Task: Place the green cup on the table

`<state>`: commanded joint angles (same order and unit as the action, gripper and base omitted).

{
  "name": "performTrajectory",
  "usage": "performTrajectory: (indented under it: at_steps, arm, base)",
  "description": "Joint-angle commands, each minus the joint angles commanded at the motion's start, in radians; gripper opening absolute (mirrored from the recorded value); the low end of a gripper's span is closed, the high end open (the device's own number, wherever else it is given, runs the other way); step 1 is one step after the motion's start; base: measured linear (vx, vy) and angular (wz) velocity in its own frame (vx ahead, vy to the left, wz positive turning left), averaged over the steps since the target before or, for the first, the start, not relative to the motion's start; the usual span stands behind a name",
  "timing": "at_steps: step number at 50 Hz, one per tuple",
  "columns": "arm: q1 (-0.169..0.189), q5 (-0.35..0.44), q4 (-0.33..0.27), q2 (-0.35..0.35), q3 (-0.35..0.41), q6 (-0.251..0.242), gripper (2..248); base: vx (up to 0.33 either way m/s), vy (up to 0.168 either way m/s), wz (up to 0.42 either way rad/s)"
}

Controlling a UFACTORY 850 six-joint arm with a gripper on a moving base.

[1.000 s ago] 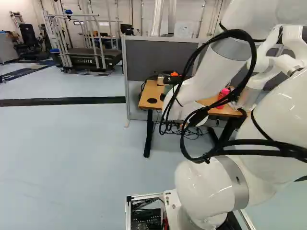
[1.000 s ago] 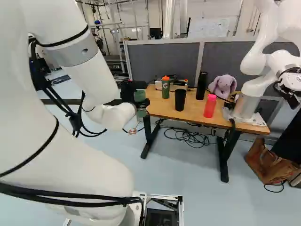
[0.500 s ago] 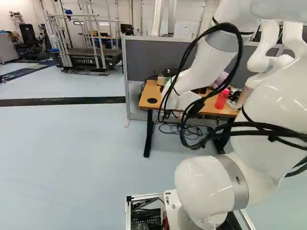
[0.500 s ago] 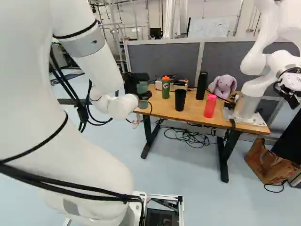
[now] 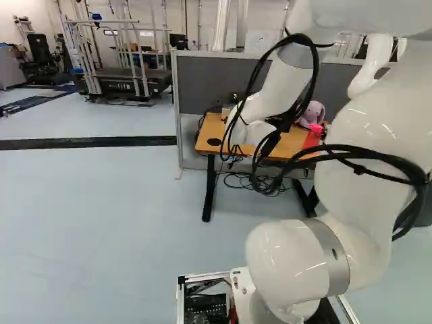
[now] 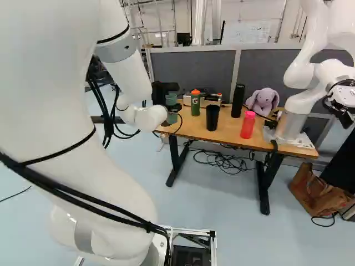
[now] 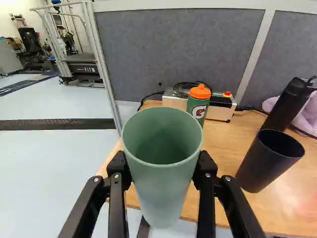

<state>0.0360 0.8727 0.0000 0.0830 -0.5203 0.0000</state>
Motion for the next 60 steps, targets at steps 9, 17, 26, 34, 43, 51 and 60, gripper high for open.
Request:
performTrajectory:
  at_steps: [9,17,26,34,43,51,60]
  arm:
    - [0.007,0.0,0.0,0.065,-0.05,0.0,126]
    - [0.013,0.008,0.005,0.123,-0.094,0.0,126]
    - [0.02,0.037,0.023,0.188,-0.146,0.0,126]
    - [0.024,0.067,0.042,0.245,-0.193,0.0,126]
    - [0.027,0.097,0.061,0.305,-0.245,0.0,126]
    - [0.026,0.103,0.066,0.359,-0.292,0.0,126]
    - [0.025,0.104,0.066,0.419,-0.346,0.0,126]
  base:
    - [0.0,0.0,0.0]
    - [0.0,0.0,0.0]
    - [0.0,0.0,0.0]
    - [0.0,0.0,0.0]
    - [0.0,0.0,0.0]
    - [0.0,0.0,0.0]
    - [0.0,0.0,0.0]
